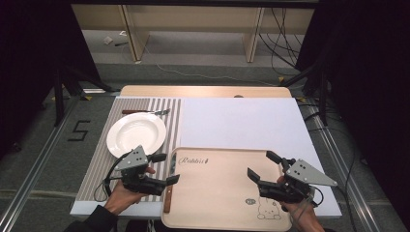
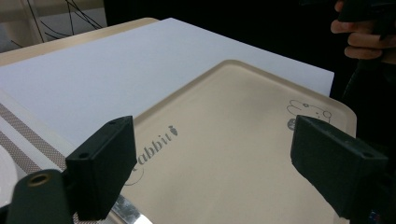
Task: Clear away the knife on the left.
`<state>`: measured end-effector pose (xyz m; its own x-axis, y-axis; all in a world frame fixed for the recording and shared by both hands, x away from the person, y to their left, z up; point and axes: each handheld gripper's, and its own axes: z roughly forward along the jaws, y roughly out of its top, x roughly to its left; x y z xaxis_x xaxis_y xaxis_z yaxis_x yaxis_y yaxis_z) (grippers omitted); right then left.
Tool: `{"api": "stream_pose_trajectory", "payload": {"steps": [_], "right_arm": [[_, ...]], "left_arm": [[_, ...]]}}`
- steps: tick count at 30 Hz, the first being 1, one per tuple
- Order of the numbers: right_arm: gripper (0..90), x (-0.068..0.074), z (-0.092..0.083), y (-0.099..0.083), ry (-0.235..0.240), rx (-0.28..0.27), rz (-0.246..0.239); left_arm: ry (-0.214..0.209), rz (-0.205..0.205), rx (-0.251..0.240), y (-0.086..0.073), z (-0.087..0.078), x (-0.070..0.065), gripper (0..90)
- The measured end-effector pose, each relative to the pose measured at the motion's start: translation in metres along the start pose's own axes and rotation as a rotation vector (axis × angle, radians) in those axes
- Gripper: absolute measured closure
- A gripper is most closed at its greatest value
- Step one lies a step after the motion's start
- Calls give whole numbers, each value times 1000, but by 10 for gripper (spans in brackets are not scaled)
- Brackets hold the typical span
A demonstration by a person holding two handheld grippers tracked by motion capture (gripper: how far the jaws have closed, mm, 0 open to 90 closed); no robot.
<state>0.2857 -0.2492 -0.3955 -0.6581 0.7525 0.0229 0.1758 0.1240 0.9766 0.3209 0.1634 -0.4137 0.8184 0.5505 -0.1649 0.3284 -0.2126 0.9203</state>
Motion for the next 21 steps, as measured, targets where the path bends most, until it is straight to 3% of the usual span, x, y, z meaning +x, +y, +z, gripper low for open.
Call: {"api": "stream_pose_trajectory", "payload": {"steps": [5, 21], "right_arm": [[175, 0, 0, 0, 1, -7, -1], [176, -2, -1, 0, 2, -9, 2]], "left_arm": [[-1, -21, -14, 0, -1, 1, 141], [-8, -20, 2, -1, 2, 1, 140]]}}
